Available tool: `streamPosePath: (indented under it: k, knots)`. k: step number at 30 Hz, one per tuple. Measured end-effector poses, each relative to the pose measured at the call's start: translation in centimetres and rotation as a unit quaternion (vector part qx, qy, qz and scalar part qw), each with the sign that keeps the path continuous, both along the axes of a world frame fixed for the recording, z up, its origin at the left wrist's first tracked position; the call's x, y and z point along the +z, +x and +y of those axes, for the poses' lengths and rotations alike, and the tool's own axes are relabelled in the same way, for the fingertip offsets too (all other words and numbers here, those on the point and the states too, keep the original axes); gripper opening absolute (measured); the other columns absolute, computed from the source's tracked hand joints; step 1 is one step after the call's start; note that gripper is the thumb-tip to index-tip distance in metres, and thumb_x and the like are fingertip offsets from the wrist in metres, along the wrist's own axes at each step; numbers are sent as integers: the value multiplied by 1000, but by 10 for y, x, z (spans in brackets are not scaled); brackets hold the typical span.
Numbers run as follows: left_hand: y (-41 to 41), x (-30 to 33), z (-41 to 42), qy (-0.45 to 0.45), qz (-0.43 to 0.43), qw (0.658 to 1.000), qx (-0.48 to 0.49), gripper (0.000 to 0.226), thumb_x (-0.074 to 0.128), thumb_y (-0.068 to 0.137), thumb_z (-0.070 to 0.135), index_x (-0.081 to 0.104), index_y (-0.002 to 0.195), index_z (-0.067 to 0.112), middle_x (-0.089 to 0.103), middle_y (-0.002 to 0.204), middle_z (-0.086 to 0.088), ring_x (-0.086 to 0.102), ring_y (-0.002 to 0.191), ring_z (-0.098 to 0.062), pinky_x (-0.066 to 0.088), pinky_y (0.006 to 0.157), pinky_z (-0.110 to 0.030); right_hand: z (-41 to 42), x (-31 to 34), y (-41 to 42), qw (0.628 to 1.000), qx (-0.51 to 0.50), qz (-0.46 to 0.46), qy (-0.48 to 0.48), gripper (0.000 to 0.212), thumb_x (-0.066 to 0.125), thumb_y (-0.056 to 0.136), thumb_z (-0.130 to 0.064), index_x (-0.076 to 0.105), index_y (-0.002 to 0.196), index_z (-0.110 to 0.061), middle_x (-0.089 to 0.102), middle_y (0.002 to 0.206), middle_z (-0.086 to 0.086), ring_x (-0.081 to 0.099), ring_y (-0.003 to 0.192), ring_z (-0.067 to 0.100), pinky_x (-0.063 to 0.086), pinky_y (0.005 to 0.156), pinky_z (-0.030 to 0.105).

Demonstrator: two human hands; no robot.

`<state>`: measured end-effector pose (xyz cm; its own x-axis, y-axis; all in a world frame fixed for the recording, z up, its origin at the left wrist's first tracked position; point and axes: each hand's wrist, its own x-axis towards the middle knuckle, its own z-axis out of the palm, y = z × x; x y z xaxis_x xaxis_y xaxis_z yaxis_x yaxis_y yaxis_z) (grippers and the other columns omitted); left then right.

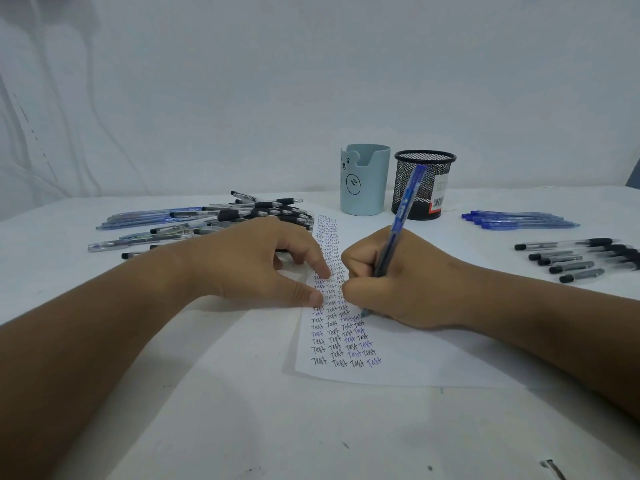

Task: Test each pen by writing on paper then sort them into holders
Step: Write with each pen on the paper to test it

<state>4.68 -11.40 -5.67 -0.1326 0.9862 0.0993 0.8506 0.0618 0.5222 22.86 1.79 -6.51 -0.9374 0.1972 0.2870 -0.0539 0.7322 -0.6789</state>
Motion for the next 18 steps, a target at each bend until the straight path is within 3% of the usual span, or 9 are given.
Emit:
streamPosePath:
  k: [11,13,16,18]
  knots:
    - [3,2,-1,-4,11,1000,6,27,85,74,43,75,99,44,66,116,22,58,115,0,50,96,-30,2,-4,-2,1000,-3,15,5,45,64,82,1,33,54,-15,33,51,3,33,48,9,31,49,22]
    - [2,1,-1,-2,10,1000,5,27,85,74,44,75,99,44,65,115,23,58,114,0,49,94,-27,3,-5,-1,998,-16,32,-48,45,65,87,-3,37,54,-14,38,50,1,38,45,8,37,49,22]
    - [-1,0,0,1,13,1000,-1,28,85,74,46,74,99,44,65,115,24,59,114,0,46,91,-24,7,1,0,982,-34,80,-165,44,62,96,-14,46,56,-10,47,57,12,43,49,19,37,48,25]
    - [-1,-1,-1,-1,11,1000,0,27,85,74,47,74,99,45,65,116,25,58,115,0,46,92,-25,11,6,-2,974,-56,123,-182,41,59,100,-20,45,62,-12,45,57,8,44,54,22,39,50,31]
